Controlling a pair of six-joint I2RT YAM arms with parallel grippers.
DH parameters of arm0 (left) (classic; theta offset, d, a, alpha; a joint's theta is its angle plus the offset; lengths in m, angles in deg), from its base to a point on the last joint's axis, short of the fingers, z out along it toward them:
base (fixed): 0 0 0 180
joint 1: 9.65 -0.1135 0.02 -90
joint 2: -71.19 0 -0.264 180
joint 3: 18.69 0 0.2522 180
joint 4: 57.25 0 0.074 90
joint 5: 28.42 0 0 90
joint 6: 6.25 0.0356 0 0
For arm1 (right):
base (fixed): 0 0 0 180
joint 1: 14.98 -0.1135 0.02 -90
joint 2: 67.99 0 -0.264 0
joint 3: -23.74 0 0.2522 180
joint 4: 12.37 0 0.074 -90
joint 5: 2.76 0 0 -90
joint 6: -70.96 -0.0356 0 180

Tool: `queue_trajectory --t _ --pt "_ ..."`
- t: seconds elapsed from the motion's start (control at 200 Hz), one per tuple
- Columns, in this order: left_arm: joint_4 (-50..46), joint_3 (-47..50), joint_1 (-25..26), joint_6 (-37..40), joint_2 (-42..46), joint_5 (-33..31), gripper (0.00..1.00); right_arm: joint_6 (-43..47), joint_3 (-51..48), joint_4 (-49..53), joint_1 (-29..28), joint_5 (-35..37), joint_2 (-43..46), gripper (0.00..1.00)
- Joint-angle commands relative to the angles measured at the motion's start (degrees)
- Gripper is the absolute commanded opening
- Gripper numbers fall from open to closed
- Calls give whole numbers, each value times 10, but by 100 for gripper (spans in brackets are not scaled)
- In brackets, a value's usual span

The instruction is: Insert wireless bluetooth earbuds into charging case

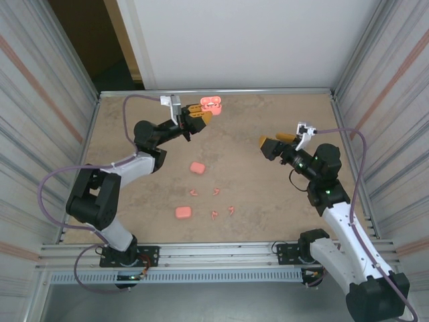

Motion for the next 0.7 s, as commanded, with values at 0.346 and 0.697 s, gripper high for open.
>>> queue_trajectory --t 0.346,0.697 --pt "40 4 0 20 2 5 0 -140 31 -170 50 -151 -80 99" --pt "40 -3 0 20 -15 9 0 -151 90 -205 17 -174 -138 99"
